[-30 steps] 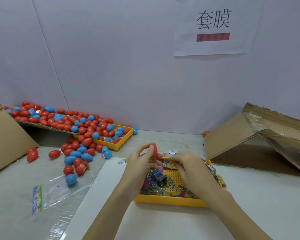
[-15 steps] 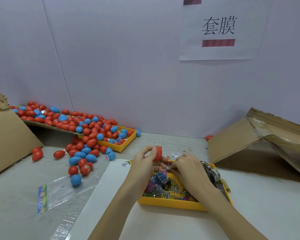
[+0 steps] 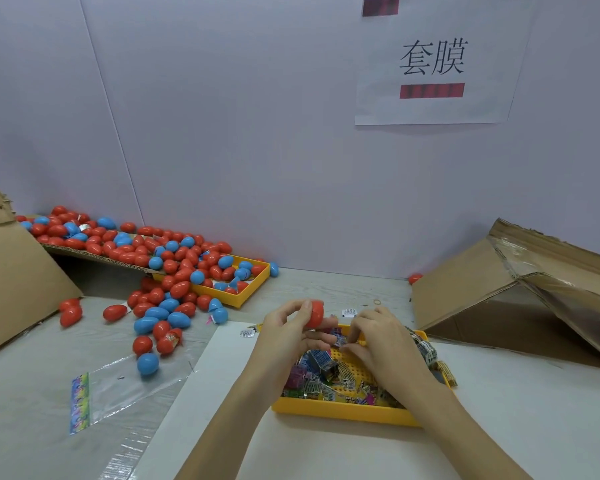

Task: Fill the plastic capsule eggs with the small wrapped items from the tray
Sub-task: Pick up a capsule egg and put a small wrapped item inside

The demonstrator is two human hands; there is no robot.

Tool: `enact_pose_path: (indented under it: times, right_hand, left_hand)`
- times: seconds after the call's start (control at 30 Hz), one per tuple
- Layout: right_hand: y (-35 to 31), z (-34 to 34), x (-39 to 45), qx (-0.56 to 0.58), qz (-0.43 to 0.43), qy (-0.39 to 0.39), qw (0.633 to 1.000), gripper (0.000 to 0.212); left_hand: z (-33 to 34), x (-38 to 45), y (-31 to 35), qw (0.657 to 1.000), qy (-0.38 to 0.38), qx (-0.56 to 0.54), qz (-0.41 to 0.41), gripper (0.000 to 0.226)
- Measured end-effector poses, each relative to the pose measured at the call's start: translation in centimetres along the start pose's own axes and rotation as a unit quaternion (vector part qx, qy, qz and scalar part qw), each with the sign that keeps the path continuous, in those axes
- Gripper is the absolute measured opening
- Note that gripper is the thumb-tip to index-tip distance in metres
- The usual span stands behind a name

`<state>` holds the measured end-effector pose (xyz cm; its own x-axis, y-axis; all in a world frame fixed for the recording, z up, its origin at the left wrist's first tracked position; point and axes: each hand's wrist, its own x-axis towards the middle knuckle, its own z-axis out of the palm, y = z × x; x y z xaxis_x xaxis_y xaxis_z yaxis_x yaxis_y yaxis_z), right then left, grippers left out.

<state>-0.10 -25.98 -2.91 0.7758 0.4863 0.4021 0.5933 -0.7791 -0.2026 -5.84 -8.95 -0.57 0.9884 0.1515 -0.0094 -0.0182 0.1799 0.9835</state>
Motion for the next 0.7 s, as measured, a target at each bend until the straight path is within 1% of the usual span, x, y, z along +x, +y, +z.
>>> enact_pose_path:
  times: [0.2,0.3,0.4,0.43,0.5,0.53,0.57,0.63,0.67,0.7]
  right_hand:
    - [0.4,-1.0,-1.5,0.065,-0.022,0.121,0.990,0.025]
    - [0.5,-1.2,-2.9,0.109,-0.057,0.189,0.974,0.026]
    - [0.3,-1.5,-3.8,0.079,-0.112,0.241,0.961,0.027]
    - [0.2,-1.6,-4.0,0.065,-0.128,0.254,0.956,0.027]
    - [0.0,-1.7,-4.1,0.047,-0.152,0.273,0.949,0.030]
    - [-0.1,-1.8,-4.1,0.039,-0.161,0.280,0.946,0.031]
    - [-0.1,-1.8,-4.1,0.031,-0.167,0.285,0.943,0.032]
    - [0.1,-1.9,-4.2,0.014,-0.174,0.287,0.942,0.032]
    - [0.2,-1.9,-4.2,0.004,-0.174,0.290,0.941,0.032]
    - [0.4,-2.0,-4.2,-0.003,-0.172,0.295,0.940,0.033]
  left_hand:
    - [0.1,0.0,-0.5,0.998,0.023,0.045,0.034,0.024]
    - [0.7,-0.4,-0.3,0.996,0.008,0.063,0.058,0.033]
    - [1.6,-0.9,-0.7,0.989,0.001,0.127,0.069,0.033]
    - [2.1,-1.0,-0.9,0.987,-0.008,0.141,0.070,0.035]
    - [2.7,-1.5,-1.1,0.982,-0.040,0.169,0.072,0.044]
    - [2.9,-1.6,-1.2,0.978,-0.054,0.184,0.077,0.044]
    - [3.0,-1.5,-1.3,0.976,-0.063,0.193,0.080,0.039]
    - [2.7,-1.3,-1.5,0.981,-0.047,0.175,0.066,0.022]
    - [2.5,-1.2,-1.5,0.985,-0.033,0.161,0.054,0.018]
    - [2.3,-1.1,-1.5,0.987,-0.024,0.155,0.045,0.020]
